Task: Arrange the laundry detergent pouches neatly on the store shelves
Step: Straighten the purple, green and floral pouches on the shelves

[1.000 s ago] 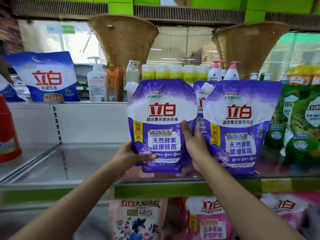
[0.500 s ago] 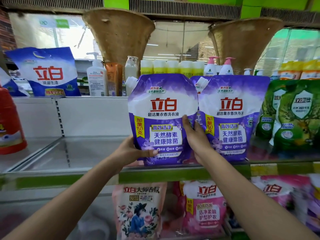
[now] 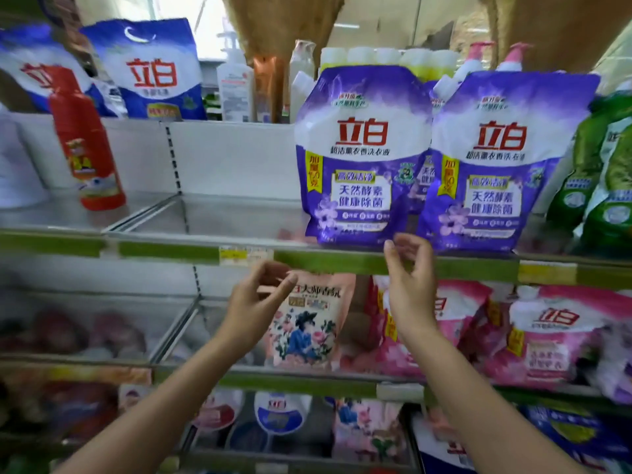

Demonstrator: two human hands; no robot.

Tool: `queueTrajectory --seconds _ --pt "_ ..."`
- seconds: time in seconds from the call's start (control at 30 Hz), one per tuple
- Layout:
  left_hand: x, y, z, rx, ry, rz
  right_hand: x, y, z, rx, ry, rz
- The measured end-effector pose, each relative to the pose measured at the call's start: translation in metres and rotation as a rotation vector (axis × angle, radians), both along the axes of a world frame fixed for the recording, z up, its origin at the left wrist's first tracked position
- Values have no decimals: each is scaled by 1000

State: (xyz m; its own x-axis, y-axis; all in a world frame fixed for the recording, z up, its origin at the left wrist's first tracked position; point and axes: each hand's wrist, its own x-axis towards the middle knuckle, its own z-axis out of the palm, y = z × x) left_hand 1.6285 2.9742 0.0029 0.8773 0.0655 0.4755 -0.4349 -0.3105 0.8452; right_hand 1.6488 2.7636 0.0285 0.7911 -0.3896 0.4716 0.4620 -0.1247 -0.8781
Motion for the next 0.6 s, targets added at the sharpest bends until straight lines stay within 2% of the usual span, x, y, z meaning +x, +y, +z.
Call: queueTrajectory --seconds 0.2,0.4,0.47,0.6 --pt "-28 20 -81 -28 241 64 -37 9 -77 2 229 103" --pt "-9 24 -113 -160 418 171 -24 7 -123 -37 489 208" --pt "12 24 -117 -139 439 225 -1 7 -133 -34 508 230" --pt "61 22 -125 -263 373 110 52 10 -149 5 478 312"
